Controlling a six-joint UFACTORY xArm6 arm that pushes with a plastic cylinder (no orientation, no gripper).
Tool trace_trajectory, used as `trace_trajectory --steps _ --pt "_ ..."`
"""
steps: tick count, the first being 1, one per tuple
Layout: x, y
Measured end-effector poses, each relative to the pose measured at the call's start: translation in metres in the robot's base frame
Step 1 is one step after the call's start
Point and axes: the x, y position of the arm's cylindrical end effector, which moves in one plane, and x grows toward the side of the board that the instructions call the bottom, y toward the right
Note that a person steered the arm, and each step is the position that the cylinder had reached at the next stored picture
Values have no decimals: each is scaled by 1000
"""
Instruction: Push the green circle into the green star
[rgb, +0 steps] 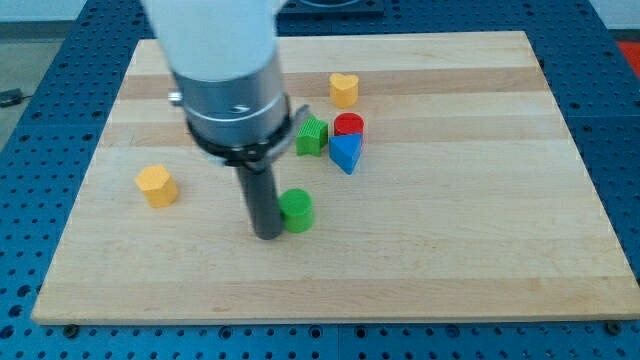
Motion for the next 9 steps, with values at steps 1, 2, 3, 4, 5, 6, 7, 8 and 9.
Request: trace_trajectory --steps 1,2,3,4,5,6,7,8,9 --pt "-1 36" --pt "-3 53" --pt "-7 55" --pt "-34 57" --pt "-14 79" --pt "-11 121" --pt "-34 121" --pt "-39 100" --pt "-39 67"
